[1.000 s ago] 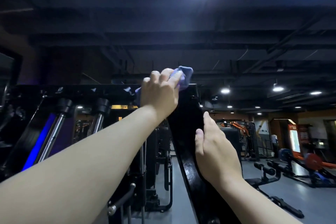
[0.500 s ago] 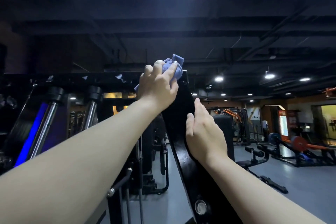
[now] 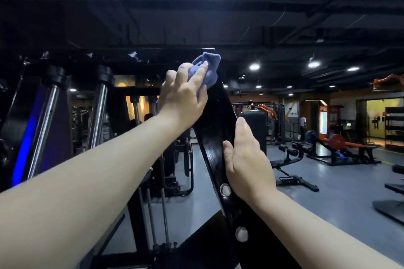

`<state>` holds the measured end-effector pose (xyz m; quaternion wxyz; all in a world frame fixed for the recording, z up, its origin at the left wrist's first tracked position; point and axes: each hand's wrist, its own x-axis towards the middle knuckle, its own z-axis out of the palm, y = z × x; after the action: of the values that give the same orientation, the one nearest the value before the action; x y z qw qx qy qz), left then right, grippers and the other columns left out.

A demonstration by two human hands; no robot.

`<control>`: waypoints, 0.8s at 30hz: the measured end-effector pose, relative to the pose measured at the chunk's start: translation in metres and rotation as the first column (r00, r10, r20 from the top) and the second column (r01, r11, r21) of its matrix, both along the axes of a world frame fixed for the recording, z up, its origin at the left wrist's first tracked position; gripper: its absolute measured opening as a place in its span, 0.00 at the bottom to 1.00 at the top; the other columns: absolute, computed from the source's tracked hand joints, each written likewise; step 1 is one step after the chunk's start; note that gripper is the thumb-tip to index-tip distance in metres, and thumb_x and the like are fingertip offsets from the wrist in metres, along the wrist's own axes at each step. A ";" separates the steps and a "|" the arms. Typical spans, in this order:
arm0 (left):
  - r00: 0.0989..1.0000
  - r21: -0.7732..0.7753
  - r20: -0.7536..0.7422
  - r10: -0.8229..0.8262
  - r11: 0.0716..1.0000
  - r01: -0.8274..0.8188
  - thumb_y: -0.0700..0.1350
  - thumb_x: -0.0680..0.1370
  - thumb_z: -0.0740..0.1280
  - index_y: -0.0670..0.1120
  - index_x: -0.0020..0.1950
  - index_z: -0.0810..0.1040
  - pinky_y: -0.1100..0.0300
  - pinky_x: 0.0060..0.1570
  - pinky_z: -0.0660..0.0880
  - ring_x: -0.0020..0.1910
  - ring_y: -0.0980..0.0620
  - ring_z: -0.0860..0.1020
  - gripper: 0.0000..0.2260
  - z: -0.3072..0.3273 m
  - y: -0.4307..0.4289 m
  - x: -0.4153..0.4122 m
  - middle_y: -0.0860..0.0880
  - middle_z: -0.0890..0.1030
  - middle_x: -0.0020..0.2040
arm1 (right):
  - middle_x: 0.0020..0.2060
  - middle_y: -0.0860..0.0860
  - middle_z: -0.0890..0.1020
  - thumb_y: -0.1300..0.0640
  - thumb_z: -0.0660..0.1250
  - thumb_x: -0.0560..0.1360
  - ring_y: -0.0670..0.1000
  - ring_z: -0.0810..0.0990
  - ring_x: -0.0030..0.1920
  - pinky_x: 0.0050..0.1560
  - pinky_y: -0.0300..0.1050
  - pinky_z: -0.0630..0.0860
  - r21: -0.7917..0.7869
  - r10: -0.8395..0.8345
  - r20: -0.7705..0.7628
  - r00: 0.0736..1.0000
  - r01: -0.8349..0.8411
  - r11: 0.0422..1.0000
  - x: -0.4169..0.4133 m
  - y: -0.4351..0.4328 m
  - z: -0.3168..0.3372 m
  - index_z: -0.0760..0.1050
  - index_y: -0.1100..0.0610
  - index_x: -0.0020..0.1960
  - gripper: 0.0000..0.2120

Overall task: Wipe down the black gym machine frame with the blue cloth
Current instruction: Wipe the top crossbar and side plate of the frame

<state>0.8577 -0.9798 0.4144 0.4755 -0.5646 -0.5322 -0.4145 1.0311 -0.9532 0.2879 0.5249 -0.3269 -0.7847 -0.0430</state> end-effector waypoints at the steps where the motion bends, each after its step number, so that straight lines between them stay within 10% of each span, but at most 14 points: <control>1: 0.999 0.040 -0.040 0.022 0.999 -0.020 0.50 0.80 0.62 0.53 0.76 0.70 0.43 0.58 0.74 0.60 0.39 0.71 0.23 -0.013 0.003 0.010 0.46 0.71 0.71 | 0.83 0.48 0.50 0.46 0.48 0.85 0.47 0.51 0.81 0.73 0.42 0.61 -0.004 -0.008 0.001 1.000 0.008 1.000 0.002 -0.001 -0.006 0.42 0.53 0.83 0.31; 10: 0.796 -0.199 -0.575 -0.190 0.976 0.089 0.48 0.78 0.63 0.49 0.75 0.74 0.49 0.55 0.73 0.54 0.43 0.75 0.24 -0.072 -0.026 0.012 0.44 0.76 0.67 | 0.78 0.48 0.64 0.48 0.51 0.84 0.53 0.67 0.73 0.60 0.53 0.77 -0.038 0.028 -0.111 0.993 -0.033 0.999 0.008 -0.002 -0.029 0.54 0.55 0.81 0.27; 16: 1.000 -0.052 0.004 -0.016 0.999 0.016 0.51 0.80 0.61 0.53 0.79 0.66 0.41 0.64 0.70 0.64 0.40 0.68 0.25 -0.049 -0.010 0.029 0.46 0.68 0.73 | 0.82 0.52 0.55 0.47 0.49 0.86 0.50 0.56 0.80 0.73 0.46 0.63 -0.069 -0.009 -0.019 1.000 0.008 0.998 0.012 -0.006 -0.028 0.45 0.56 0.83 0.30; 24: 0.845 -0.216 -0.508 -0.167 0.974 0.063 0.49 0.78 0.62 0.47 0.74 0.74 0.46 0.52 0.74 0.53 0.41 0.75 0.24 -0.123 -0.029 0.049 0.42 0.75 0.68 | 0.74 0.52 0.66 0.42 0.46 0.83 0.58 0.71 0.69 0.52 0.55 0.78 -0.114 -0.004 -0.058 0.998 -0.002 0.994 0.030 -0.013 -0.067 0.56 0.56 0.79 0.30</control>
<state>0.9070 -1.0088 0.2914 0.5200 -0.7297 -0.3853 -0.2205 1.0615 -0.9666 0.2208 0.5281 -0.3578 -0.7701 0.0111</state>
